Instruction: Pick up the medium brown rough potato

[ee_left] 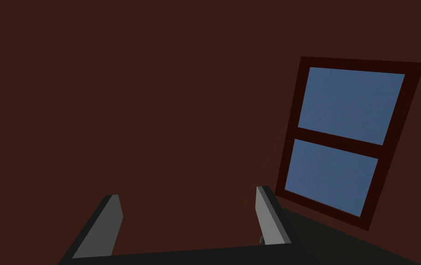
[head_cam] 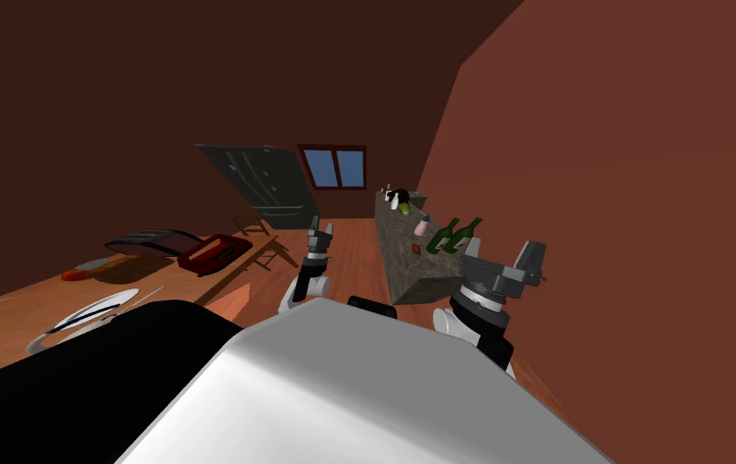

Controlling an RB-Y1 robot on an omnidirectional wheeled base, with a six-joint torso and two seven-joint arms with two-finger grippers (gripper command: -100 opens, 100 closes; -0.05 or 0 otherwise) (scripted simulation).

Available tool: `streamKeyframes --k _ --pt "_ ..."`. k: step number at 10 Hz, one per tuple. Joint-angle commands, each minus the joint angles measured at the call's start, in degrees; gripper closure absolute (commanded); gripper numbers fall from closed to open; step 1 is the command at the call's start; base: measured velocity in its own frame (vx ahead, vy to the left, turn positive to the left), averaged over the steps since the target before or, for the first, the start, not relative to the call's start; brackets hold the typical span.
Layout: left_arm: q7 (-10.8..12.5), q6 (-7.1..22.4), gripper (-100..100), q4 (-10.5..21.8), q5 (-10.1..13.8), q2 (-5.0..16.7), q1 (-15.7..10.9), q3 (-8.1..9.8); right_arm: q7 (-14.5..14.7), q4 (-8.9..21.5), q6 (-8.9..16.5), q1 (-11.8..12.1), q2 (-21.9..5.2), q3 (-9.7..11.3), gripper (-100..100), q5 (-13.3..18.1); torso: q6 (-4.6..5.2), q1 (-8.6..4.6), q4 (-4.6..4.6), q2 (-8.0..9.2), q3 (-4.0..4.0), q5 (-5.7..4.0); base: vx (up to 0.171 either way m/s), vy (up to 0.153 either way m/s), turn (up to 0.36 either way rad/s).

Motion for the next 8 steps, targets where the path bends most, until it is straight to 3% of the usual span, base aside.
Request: streamKeyframes --k 1,5,6,8 --pt "0.0 0.0 0 0.0 0.0 0.0 0.0 0.0 -0.29 -0.03 0.32 0.55 -2.01 -0.4 -100 0.08 0.0 0.0 0.0 0.0 0.0 0.0 -0.036 -0.013 -0.019" --pt "0.0 0.0 0 0.0 0.0 0.0 -0.01 0.0 -1.71 -0.28 2.94 3.18 -8.87 -1.97 -100 0.77 0.01 -0.19 0.08 0.37 0.21 -0.04 -0.094 -0.039 -0.026" --pt "0.0 0.0 0 0.0 0.0 0.0 -0.01 0.0 -1.71 -0.28 2.94 3.18 -9.49 -1.97 -100 0.77 0.01 -0.19 0.09 0.43 0.25 -0.04 -0.085 -0.026 -0.006" --pt "0.0 0.0 0 0.0 0.0 0.0 -0.01 0.0 -2.62 -0.77 5.26 4.78 -13.47 -2.6 -100 1.59 0.0 -0.08 0.07 0.32 0.19 -0.02 -0.083 -0.015 -0.01"
